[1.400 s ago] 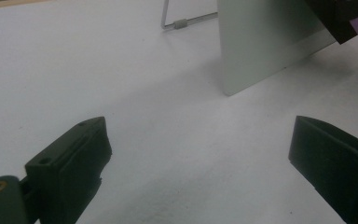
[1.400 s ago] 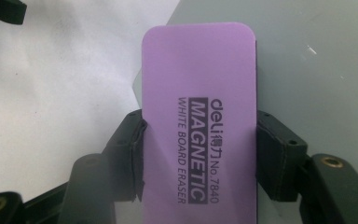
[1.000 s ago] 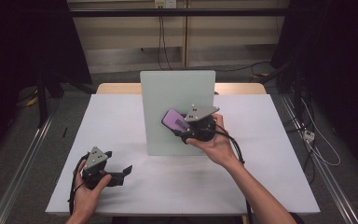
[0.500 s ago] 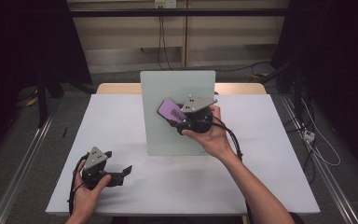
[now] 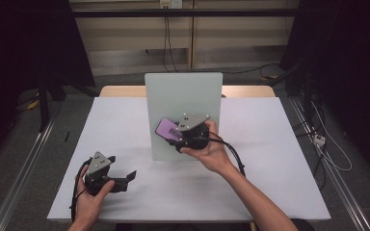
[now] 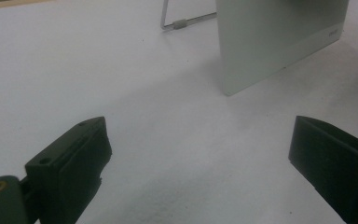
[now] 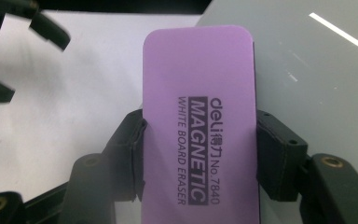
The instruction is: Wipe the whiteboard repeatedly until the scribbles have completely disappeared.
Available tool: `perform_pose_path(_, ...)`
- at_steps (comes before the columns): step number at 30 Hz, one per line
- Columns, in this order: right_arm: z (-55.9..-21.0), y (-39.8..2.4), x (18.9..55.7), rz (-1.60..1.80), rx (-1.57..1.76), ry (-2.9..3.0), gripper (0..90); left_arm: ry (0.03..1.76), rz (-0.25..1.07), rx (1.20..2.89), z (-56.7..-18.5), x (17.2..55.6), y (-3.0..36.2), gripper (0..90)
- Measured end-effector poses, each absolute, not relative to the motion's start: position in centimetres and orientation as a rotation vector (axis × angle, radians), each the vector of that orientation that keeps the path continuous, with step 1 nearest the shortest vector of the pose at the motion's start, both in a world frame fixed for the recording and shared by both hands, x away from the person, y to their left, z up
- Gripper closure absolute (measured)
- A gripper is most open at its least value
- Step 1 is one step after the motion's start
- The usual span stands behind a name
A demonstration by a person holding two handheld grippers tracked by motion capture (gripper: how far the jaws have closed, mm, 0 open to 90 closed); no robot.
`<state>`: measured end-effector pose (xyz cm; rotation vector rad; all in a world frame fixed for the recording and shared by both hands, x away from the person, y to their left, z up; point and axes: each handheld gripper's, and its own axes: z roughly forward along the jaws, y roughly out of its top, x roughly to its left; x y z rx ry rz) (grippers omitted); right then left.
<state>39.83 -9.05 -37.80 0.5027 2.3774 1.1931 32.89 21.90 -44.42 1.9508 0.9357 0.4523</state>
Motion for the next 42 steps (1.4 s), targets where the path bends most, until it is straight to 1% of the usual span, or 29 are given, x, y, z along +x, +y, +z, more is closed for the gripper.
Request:
perform_pose_path(8, -40.3, -7.5, 39.1, 1.137, 0.462, 2.471, 42.2, 0.942, 0.448, 1.947, -44.4, 32.8, 22.0, 5.0)
perform_pose_path(17, -42.5, -8.2, 38.0, 1.038, 0.442, 2.55, 42.2, 0.938, 0.45, 1.95, -44.4, 32.8, 21.9, 5.0)
perform_pose_path(19, -42.0, -8.7, 38.2, 1.067, 0.461, 2.518, 42.2, 0.944, 0.45, 1.944, -44.4, 32.8, 21.9, 5.0)
perform_pose_path(23, -39.8, -10.1, 38.5, 1.104, 0.495, 2.423, 42.2, 0.944, 0.448, 1.941, -44.4, 32.8, 21.9, 5.0)
perform_pose_path(30, -34.9, -13.1, 39.9, 1.183, 0.576, 2.246, 42.1, 0.938, 0.449, 1.946, -44.4, 32.8, 21.9, 5.0)
perform_pose_path(35, -32.2, -14.1, 40.9, 1.218, 0.59, 2.169, 42.1, 0.945, 0.446, 1.947, -44.4, 32.9, 21.9, 5.0)
perform_pose_path(38, -31.8, -13.6, 41.1, 1.207, 0.584, 2.161, 42.1, 0.938, 0.445, 1.951, -44.4, 32.9, 21.8, 5.0)
perform_pose_path(42, -32.9, -12.5, 40.8, 1.201, 0.559, 2.186, 42.1, 0.94, 0.444, 1.943, -44.5, 32.9, 21.8, 5.0)
